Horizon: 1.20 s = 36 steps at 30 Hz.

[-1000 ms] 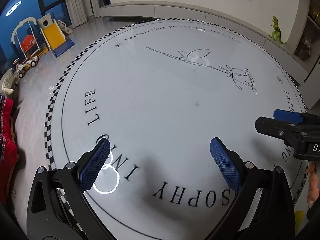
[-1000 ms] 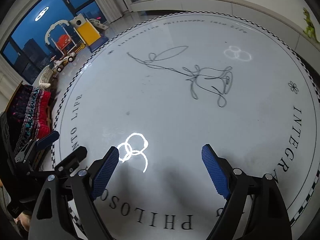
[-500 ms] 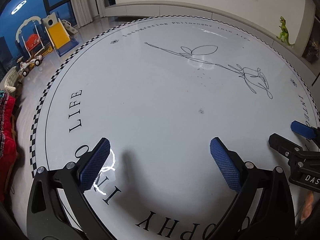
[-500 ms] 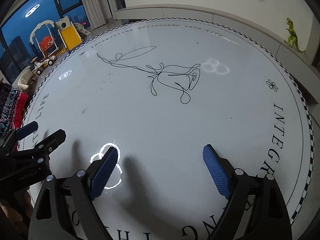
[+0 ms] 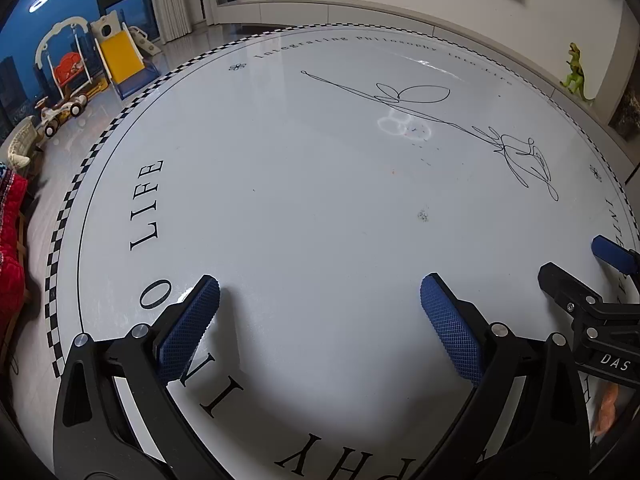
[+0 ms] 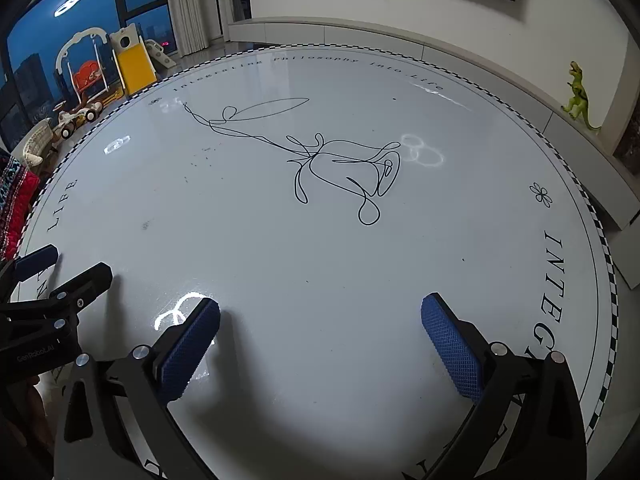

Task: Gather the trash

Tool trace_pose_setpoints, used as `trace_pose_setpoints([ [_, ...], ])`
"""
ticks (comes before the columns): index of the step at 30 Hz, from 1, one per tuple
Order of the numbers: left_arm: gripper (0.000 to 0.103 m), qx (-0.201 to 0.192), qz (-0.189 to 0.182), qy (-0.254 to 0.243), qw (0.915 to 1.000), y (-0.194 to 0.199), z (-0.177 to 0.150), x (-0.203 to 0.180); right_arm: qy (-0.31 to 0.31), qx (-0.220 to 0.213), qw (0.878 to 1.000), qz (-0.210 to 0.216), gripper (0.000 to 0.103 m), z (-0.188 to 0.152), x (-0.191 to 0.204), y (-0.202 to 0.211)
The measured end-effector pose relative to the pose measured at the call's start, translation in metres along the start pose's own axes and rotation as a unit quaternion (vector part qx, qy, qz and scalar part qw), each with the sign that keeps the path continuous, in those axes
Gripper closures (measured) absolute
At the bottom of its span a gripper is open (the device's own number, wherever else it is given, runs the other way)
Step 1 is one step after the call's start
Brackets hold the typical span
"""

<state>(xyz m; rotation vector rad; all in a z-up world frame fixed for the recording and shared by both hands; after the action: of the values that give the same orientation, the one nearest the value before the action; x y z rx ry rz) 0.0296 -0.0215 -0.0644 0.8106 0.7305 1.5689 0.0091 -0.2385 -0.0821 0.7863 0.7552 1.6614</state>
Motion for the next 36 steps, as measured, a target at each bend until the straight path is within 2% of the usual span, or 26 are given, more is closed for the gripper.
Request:
trace_pose_setpoints([
  [36,0.006,0.000,0.000,-0.001,1.0000,0.0001,0.0002,0.0010,0.000,0.000,1.000,0.001,0.003,0.0035,0.0038,-0.0019],
])
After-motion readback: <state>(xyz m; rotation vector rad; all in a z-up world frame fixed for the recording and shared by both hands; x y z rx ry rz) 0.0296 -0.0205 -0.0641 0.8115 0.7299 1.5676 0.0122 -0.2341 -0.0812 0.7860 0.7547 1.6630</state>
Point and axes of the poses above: each gripper's, at about its wrist camera, not at the fingertips, and y roughly against the way its jaws point, x to its left, z to its top, the point moved 6 cm from there along -y, roughly the way its jaws point, and after that the axes turned 7 degrees about z, right-handed, at the moved point
